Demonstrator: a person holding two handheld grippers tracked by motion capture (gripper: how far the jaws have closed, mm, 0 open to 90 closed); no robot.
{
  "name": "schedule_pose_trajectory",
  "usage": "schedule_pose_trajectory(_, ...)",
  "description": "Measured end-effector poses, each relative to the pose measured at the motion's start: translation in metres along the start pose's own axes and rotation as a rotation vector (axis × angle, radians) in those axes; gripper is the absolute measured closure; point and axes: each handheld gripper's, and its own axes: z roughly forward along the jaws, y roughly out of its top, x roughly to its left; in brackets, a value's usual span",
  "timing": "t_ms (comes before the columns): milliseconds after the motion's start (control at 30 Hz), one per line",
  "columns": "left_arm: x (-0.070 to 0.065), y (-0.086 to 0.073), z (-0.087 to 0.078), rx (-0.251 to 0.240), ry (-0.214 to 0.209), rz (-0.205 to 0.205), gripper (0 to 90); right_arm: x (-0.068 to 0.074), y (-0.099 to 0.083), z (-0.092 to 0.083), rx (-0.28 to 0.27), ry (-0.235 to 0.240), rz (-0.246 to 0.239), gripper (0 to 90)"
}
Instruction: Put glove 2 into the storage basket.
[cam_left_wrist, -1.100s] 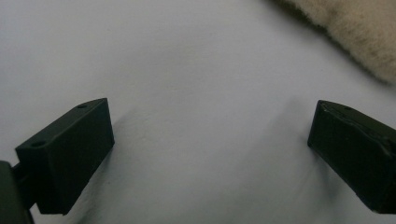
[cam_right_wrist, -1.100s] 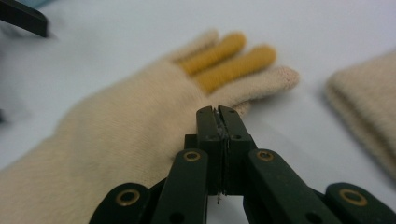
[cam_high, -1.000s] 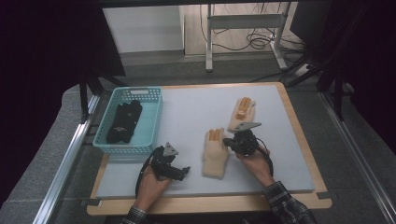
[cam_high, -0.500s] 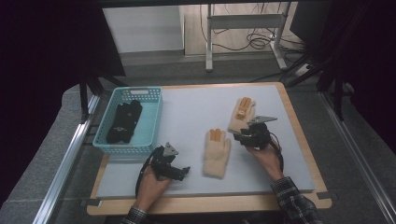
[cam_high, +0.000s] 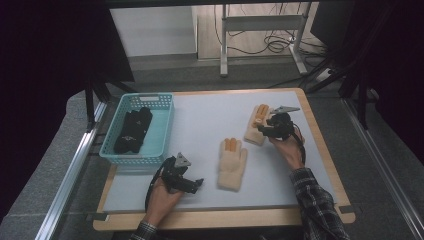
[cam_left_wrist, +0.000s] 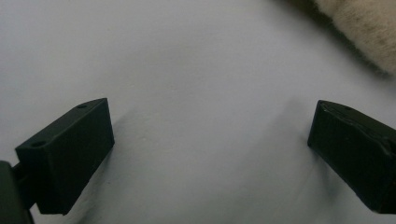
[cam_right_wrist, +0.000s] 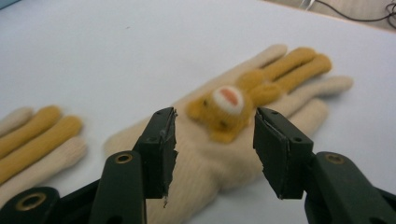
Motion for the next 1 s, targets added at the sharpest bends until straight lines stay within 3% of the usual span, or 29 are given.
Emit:
schedule_pose_trajectory(267, 0.000, 0.000, 0.000, 0.000, 0.000, 0.000, 0.6, -0.005, 0.008, 0.026, 0.024, -0.031, -0.065, 48.2)
schedule_pose_trajectory(467, 0.000, 0.000, 0.000, 0.000, 0.000, 0.000, 0.7, -0.007, 0.005, 0.043, 0.042, -0.025, -0.043, 44.3)
schedule_pose_trajectory(600, 0.000, 0.000, 0.000, -0.001, 0.000, 0.000, 0.6, -0.005, 0.002, 0.052, 0.046, -0.045, -0.048, 43.6)
schedule_pose_trajectory(800, 0.000, 0.000, 0.000, 0.000, 0.000, 0.000, 0.7, -0.005, 0.004, 0.050, 0.070, -0.043, -0.048, 58.9)
schedule_pose_trajectory(900, 0.000, 0.000, 0.000, 0.000, 0.000, 0.000, 0.7, -0.005, 0.006, 0.046, 0.084, -0.044, -0.057, 60.3)
schedule_pose_trajectory(1000, 0.000, 0.000, 0.000, 0.000, 0.000, 0.000, 0.7, -0.004, 0.009, 0.035, 0.055, -0.039, -0.056, 60.3)
